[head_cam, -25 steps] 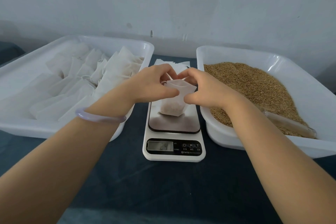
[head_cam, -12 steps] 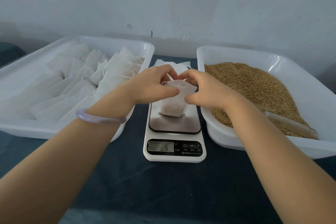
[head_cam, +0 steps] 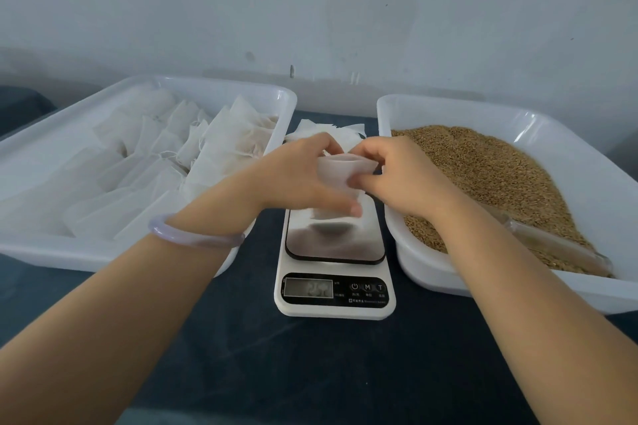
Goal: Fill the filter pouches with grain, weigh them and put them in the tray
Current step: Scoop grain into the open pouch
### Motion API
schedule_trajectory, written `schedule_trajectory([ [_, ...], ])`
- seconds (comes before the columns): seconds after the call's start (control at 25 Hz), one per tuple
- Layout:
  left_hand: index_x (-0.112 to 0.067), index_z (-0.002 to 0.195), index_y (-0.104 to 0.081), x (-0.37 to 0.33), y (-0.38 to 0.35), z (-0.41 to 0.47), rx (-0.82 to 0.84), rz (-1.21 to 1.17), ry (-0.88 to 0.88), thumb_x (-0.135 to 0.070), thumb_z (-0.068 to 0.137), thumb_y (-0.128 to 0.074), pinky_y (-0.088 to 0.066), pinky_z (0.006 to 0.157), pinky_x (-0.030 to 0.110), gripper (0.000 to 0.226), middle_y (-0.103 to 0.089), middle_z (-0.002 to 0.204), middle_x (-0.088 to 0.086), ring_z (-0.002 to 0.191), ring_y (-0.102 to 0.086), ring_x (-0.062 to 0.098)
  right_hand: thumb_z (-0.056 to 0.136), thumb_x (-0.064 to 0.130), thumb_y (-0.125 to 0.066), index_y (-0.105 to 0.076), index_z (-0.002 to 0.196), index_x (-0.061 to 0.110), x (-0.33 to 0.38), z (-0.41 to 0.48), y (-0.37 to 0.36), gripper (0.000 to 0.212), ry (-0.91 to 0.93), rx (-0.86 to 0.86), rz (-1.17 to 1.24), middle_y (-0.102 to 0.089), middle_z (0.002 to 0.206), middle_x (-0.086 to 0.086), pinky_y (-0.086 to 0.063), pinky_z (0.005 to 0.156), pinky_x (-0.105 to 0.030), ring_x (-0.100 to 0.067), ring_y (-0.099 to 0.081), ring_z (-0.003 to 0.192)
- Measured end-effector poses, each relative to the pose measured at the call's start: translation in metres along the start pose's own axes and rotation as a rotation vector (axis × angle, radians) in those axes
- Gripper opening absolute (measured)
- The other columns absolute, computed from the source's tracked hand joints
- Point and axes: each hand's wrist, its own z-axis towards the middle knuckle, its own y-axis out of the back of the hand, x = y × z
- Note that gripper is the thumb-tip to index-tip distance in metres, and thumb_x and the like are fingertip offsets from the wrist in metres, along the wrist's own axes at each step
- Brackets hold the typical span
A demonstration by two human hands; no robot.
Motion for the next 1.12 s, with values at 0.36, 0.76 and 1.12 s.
schedule_trajectory([
  [0.36, -0.020, 0.052, -0.056, 0.002, 0.007, 0.000, -0.140, -0.065, -0.030, -0.014, 0.072, -0.074, -0.032, 0.043, 0.012, 0.028, -0.046, 0.047, -0.011, 0.043, -0.041, 0.001, 0.077, 0.030, -0.073, -0.060, 0.100, 0.032, 0.005, 0.000, -0.006, 0.026, 0.083, -0.054, 0.151, -0.066, 0.095, 0.014, -0.050, 0.070, -0.018, 0.001, -0.062, 0.083],
  [0.76, -0.007, 0.074, -0.053, 0.051, 0.056, 0.000, -0.726, -0.176, 0.438, -0.009, 0.074, -0.052, -0.035, 0.053, 0.028, 0.002, -0.046, 0.062, 0.006, 0.064, -0.045, 0.023, 0.085, 0.025, -0.066, -0.057, 0.100, 0.038, 0.002, 0.000, -0.008, 0.022, 0.044, -0.130, 0.201, -0.067, 0.087, 0.014, -0.049, 0.078, -0.026, -0.002, -0.062, 0.082],
  [1.12, -0.006, 0.064, -0.044, 0.059, 0.051, -0.005, -0.140, 0.247, 0.675, -0.001, 0.082, -0.055, -0.050, 0.074, 0.029, 0.022, -0.054, 0.070, 0.007, 0.076, -0.059, 0.026, 0.086, 0.020, -0.065, -0.063, 0.102, 0.027, 0.005, -0.001, -0.009, 0.017, 0.035, -0.068, 0.084, -0.068, 0.086, 0.009, -0.048, 0.078, -0.020, -0.006, -0.063, 0.081],
])
